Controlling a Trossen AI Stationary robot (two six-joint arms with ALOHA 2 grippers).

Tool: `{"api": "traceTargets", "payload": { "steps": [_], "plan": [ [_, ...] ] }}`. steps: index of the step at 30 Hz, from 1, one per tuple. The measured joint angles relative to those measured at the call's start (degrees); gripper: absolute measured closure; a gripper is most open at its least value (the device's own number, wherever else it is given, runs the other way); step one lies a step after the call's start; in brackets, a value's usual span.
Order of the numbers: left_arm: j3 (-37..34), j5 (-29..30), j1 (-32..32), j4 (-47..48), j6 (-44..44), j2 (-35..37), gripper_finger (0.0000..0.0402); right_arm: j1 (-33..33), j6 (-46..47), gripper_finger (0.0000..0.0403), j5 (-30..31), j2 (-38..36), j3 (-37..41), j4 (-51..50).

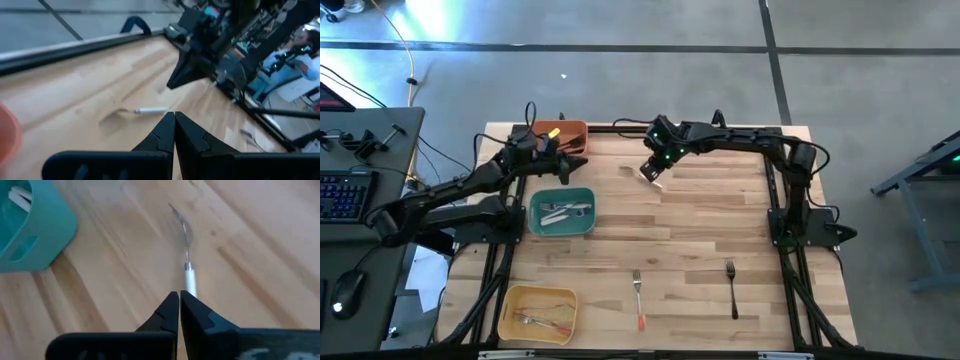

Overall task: Sort silverware by color (type)
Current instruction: Put the white fork into the green bin

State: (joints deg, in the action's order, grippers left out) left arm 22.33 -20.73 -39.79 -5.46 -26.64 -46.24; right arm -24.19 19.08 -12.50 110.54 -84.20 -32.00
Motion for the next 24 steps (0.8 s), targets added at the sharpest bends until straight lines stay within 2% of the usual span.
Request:
{"api": "traceTargets", "payload": {
  "steps": [4, 8, 12, 15, 17, 21, 24],
  "plan": [
    [0.1, 2.4, -1.0, -2.4, 0.9, -1.1, 0.0401, -0.2, -4.4, 0.0389, 0.5, 1.7, 0.0, 1.4],
    [0.1, 2.8, -1.7, -2.3, 0.2, -2.9, 0.0401, -0.6, -3.0, 0.0341, 1.3, 4.5, 0.0, 3.4],
    [0.1, 2.8, -1.6, -2.3, -0.6, -4.6, 0.0401, -0.6, -0.6, 0.0288, 8.2, 8.0, 0.0, 2.1],
    [0.1, 2.8, -1.5, -2.6, -1.7, -5.6, 0.0401, -0.9, 2.1, 0.0264, 12.1, 9.8, 0.0, 0.1],
    [0.0, 2.8, -1.5, -2.6, -1.7, -5.8, 0.0401, -1.3, 2.5, 0.0260, 12.1, 10.5, 0.0, -0.5],
    [0.0, 3.3, -1.5, -5.0, -1.4, -6.0, 0.0401, -2.0, -1.0, 0.0271, 7.9, 10.9, -0.2, -0.3],
    [0.0, 3.4, -1.5, -7.1, -0.9, -5.9, 0.0401, -1.8, -0.9, 0.0282, 8.2, 10.9, -0.2, -0.4]
  ]
}}
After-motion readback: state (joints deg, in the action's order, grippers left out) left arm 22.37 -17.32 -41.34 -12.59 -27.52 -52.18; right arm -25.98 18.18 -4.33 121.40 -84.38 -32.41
